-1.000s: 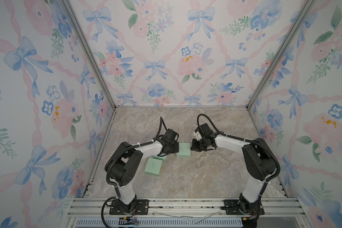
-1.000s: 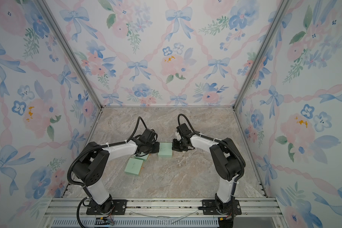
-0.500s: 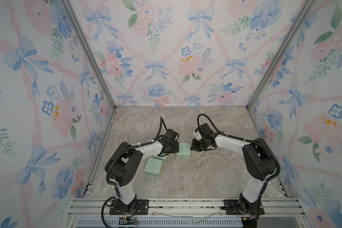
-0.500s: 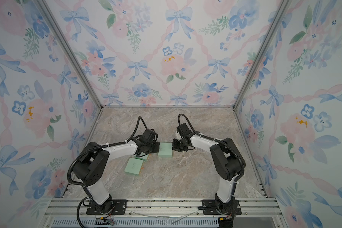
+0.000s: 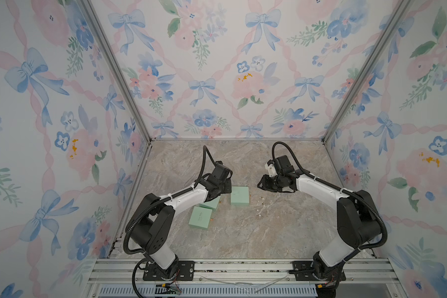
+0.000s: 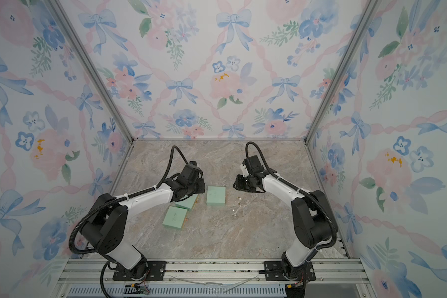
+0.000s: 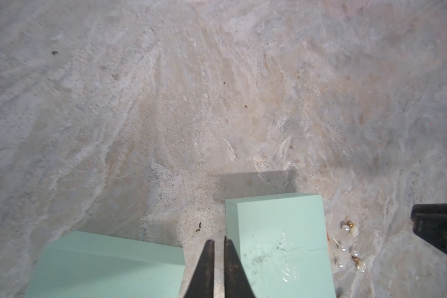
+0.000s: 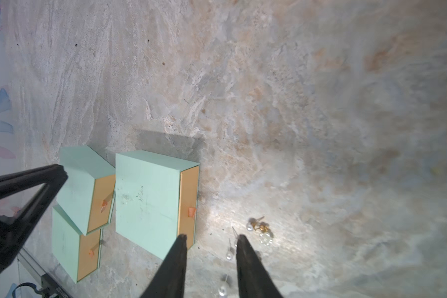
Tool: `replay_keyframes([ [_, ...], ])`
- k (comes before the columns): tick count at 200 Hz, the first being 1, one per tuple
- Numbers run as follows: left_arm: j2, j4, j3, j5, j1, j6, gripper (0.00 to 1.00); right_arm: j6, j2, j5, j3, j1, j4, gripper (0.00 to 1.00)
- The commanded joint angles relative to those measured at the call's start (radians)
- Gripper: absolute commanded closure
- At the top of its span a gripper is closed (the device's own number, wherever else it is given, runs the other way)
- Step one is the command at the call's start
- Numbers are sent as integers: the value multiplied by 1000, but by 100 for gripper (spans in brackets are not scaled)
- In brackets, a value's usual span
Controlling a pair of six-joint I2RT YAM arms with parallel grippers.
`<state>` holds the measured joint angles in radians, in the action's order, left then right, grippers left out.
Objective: Take out the earrings from the drawer-style jewelry box
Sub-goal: Close the drawer of the jewelry box, then reset both arms
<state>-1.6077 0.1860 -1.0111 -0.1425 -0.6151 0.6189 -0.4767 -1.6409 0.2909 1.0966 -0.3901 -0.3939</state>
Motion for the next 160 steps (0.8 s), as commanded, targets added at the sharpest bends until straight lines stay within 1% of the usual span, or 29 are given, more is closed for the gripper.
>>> replay_keyframes([
  [1, 61, 15, -7, -81, 0, -42, 80, 40, 72, -28, -31, 52, -27, 59],
  [28, 111, 13, 13, -121, 4, -60, 61, 88, 154, -53, -65, 135, -20, 52],
  [34, 122, 12, 16, -129, 6, -63, 53, 99, 175, -62, -76, 155, -12, 50],
  [50, 148, 13, 29, -141, 10, -70, 39, 120, 236, -73, -114, 217, 19, 43],
  [70, 178, 11, 40, -156, 15, -84, 29, 157, 303, -91, -155, 286, 58, 38],
  [87, 201, 13, 46, -172, 21, -109, 19, 220, 370, -124, -189, 326, 99, 35],
  [96, 214, 12, 48, -191, 25, -124, 15, 267, 406, -163, -213, 340, 128, 34],
  [107, 226, 8, 48, -209, 31, -147, 12, 319, 450, -225, -270, 352, 218, 32],
  [124, 241, 5, 47, -241, 45, -188, 8, 379, 499, -288, -365, 371, 363, 29],
  [140, 253, -6, 51, -255, 57, -236, 5, 393, 512, -292, -448, 405, 496, 27],
  [160, 270, -19, 62, -282, 70, -288, 3, 401, 493, -299, -545, 427, 669, 26],
])
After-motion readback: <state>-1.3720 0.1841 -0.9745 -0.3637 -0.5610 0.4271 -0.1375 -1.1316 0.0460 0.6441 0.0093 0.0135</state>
